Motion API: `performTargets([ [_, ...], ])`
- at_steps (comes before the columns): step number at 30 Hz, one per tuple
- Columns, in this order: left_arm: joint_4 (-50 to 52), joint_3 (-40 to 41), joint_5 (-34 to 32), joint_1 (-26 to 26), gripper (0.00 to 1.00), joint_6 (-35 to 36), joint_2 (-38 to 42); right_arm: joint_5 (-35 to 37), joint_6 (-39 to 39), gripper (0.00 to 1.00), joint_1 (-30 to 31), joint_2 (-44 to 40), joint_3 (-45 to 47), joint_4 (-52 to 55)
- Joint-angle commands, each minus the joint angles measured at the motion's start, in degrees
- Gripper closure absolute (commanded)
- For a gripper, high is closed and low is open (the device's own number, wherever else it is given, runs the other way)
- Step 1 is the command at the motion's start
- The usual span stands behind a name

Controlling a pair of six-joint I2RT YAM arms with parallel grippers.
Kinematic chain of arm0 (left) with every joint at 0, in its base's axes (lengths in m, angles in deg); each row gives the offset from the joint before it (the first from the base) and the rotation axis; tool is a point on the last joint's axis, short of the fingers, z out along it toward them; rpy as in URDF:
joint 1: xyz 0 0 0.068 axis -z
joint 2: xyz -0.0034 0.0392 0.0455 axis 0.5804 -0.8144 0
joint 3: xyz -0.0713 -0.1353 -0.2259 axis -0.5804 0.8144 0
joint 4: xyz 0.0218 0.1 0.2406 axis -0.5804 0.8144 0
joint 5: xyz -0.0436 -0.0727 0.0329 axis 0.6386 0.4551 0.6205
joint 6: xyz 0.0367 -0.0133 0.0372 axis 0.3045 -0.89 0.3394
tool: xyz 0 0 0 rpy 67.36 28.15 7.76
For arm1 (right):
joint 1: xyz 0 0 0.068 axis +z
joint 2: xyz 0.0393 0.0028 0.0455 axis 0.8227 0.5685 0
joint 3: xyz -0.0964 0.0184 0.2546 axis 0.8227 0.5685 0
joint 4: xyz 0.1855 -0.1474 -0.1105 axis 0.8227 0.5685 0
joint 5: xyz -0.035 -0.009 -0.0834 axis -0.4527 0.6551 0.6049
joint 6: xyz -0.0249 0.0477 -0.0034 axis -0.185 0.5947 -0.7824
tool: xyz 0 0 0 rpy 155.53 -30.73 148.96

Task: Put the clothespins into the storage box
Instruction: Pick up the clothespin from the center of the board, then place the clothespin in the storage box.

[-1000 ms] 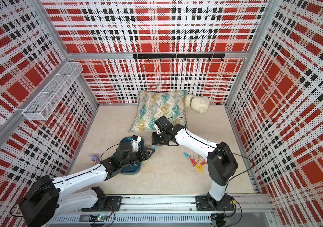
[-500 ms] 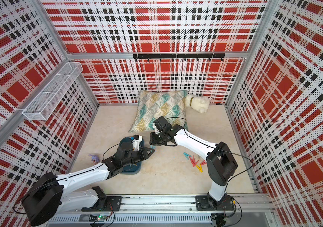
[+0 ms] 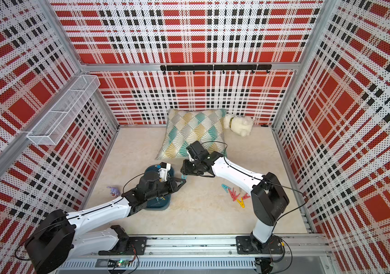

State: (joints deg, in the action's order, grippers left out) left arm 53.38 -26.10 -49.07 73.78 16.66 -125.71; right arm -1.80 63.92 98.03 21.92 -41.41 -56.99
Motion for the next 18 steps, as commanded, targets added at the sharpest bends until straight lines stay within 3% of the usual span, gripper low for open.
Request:
performTargets([
  [1,3.82,1.53,-2.21,-4.48,0.98,1.04,2.97,5.9,-2.25,0.58,-2.53,-5.45,3.21,2.3],
  [10,16.34,2.29,-5.17,-17.75,0.97,6.82,8.16,11.76,-8.45,0.57,-6.46,-8.25,9.65,8.0],
  [18,22.52,0.19,-9.9,-20.63,0.94,11.93,4.38,18.13,-8.85,0.57,-7.06,-11.57,17.2,10.29],
])
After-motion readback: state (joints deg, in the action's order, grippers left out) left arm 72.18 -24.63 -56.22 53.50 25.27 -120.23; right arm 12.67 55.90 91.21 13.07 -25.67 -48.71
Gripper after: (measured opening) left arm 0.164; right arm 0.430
